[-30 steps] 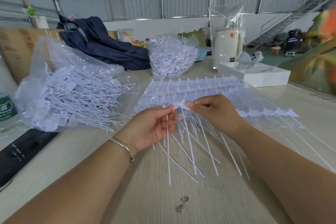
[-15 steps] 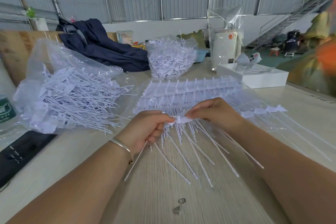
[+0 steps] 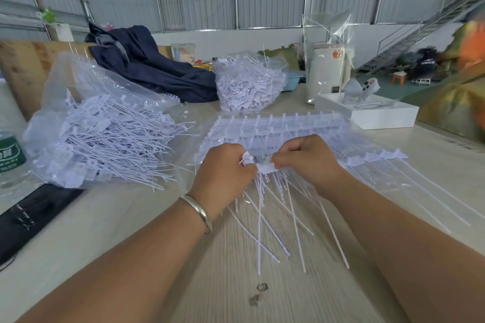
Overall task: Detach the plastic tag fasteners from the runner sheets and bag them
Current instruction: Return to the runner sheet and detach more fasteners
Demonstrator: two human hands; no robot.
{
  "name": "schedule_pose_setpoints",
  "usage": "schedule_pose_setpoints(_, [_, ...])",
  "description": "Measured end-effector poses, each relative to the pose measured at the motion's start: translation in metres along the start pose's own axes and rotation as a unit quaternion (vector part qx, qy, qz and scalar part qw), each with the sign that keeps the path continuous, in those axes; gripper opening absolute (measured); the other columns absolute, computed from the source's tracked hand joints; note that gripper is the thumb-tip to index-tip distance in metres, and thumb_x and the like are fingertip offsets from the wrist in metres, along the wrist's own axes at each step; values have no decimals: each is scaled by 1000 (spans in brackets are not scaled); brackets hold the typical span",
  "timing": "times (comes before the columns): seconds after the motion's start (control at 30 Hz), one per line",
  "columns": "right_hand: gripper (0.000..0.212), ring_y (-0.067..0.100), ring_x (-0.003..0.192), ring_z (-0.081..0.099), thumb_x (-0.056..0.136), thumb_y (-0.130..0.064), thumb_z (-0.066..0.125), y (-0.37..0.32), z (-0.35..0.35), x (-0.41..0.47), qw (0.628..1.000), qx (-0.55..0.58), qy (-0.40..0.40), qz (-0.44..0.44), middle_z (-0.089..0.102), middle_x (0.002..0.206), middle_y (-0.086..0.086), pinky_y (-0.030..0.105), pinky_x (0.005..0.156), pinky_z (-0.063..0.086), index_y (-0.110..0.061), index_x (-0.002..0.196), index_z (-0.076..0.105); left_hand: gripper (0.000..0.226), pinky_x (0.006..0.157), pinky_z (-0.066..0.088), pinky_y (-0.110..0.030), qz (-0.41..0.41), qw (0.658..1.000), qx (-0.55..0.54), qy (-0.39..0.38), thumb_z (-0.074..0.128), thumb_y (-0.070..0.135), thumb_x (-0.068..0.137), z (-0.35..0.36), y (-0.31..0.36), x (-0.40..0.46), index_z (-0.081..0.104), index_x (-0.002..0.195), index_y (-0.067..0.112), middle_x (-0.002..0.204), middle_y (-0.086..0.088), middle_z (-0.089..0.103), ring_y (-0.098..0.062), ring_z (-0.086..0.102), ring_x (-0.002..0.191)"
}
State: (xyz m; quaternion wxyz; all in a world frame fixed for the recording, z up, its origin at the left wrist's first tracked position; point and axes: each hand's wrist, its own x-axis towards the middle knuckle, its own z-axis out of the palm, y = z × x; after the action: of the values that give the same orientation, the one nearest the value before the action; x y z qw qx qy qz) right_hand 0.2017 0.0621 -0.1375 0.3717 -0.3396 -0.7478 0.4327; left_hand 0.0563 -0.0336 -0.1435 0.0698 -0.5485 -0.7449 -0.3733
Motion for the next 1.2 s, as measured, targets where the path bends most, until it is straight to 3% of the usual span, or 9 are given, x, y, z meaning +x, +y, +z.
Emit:
schedule_pose_setpoints(0.07, [25,22,61,35,57,-7,70,-1,-4,0,1000,21,1,8,40,63,23,22,52,34,15,63,58,26,47,37,-27,-41,998,39,23,55,12,87,-8,-11,4,48,62,9,61,-3,50,-17,49,54])
schedule_pose_setpoints(0.17, [14,20,66,49,58,-11,72,-3,-16,0,999,43,9,-28,58,75,36,28,65,41,1,57,68,30,39,31,-14,-61,998,8,29,59,15,89,-17,-23,5,47,62,12,59,2,47,-8,44,46])
schedule_pose_setpoints(0.27, [11,11,66,55,77,-10,75,5,-13,3,998,28,-8,-63,67,72,16,22,68,42,-4,70,72,22,40,31,-11,-111,971,-203,-55,81,24,76,-7,-11,2,65,79,9,64,6,54,2,44,42])
schedule_pose_setpoints(0.37, [28,1,50,43,89,-25,69,12,-5,5,990,-77,-11,-114,49,52,-11,14,55,31,-7,69,61,22,46,33,-18,-131,939,-311,-71,83,17,74,1,0,-2,68,84,4,64,4,52,-5,44,48])
schedule_pose_setpoints(0.5, [38,9,52,37,95,-40,56,13,-4,1,966,-178,0,-186,40,55,-5,28,55,28,-12,69,51,48,45,28,-22,-200,900,-386,-17,65,34,91,2,-2,-7,48,48,22,41,12,41,-5,36,34])
schedule_pose_setpoints(0.67, [37,22,62,53,95,-45,53,6,1,-4,941,-260,-2,-217,55,63,6,35,63,39,-13,76,58,51,39,26,-18,-257,875,-398,-102,53,57,92,-3,2,-9,68,80,9,59,5,52,-4,36,34])
schedule_pose_setpoints(0.9, [19,1,66,50,93,-38,59,4,-6,-5,935,-257,-57,-238,54,71,-17,22,67,32,-21,90,67,22,35,20,-16,-253,848,-449,-127,77,19,81,-3,-3,-9,57,82,11,46,10,36,-4,28,36])
schedule_pose_setpoints(1.1, [22,25,72,57,91,-41,60,3,-18,-3,955,-228,-47,-186,63,75,11,36,73,44,-22,82,66,20,31,14,-16,-275,786,-531,-158,70,12,85,-13,-3,-5,52,77,16,49,9,28,-3,19,35])
schedule_pose_setpoints(1.2, [40,20,62,54,86,-45,64,-2,-18,-5,979,-98,-75,-159,59,66,9,28,68,45,-6,78,65,20,32,10,-15,-252,741,-597,-174,72,15,74,-16,-1,-7,57,63,18,52,9,20,-3,17,35])
